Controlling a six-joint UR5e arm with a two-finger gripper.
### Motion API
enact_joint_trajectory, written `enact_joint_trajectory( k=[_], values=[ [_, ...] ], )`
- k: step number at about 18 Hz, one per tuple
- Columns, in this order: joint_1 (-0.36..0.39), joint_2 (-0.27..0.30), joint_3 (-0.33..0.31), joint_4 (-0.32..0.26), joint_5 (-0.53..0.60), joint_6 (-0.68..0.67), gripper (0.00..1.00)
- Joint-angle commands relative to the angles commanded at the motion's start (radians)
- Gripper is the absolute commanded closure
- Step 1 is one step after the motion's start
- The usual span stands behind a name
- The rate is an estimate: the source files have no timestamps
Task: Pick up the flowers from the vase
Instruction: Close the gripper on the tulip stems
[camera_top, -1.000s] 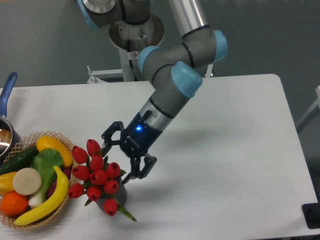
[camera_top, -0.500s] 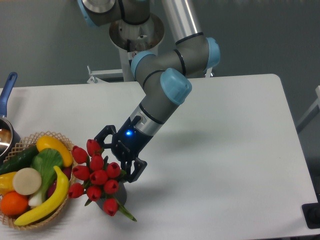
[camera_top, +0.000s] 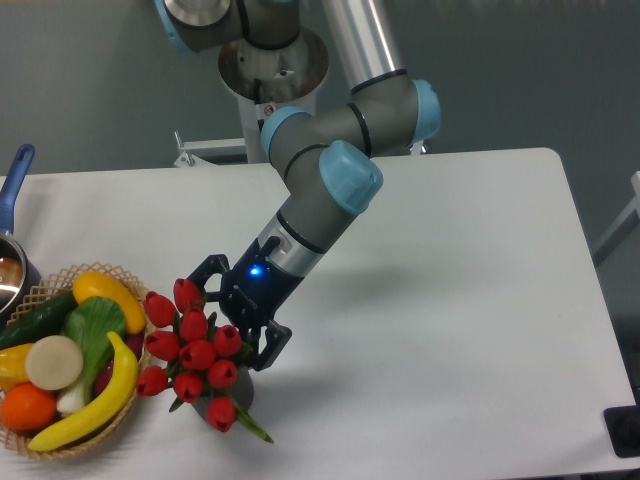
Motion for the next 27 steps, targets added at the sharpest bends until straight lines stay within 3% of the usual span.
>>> enact_joint_trajectory(
  k=[5,11,15,18,27],
  values=[
    [0.000,-0.002,0.002,-0.002,0.003,0.000,0.29],
    [-0.002,0.002,-0.002,-0.002,0.011,0.000,0.47],
    [-0.002,0.005,-0.003,-0.002,0.009,-0.002,0.64],
    [-0.002,0.006,-0.003,-0.002,0.009,0.000,0.68],
    [0.005,0.032,-0.009,-0.002,-0.003,-0.002,0.68]
  ],
)
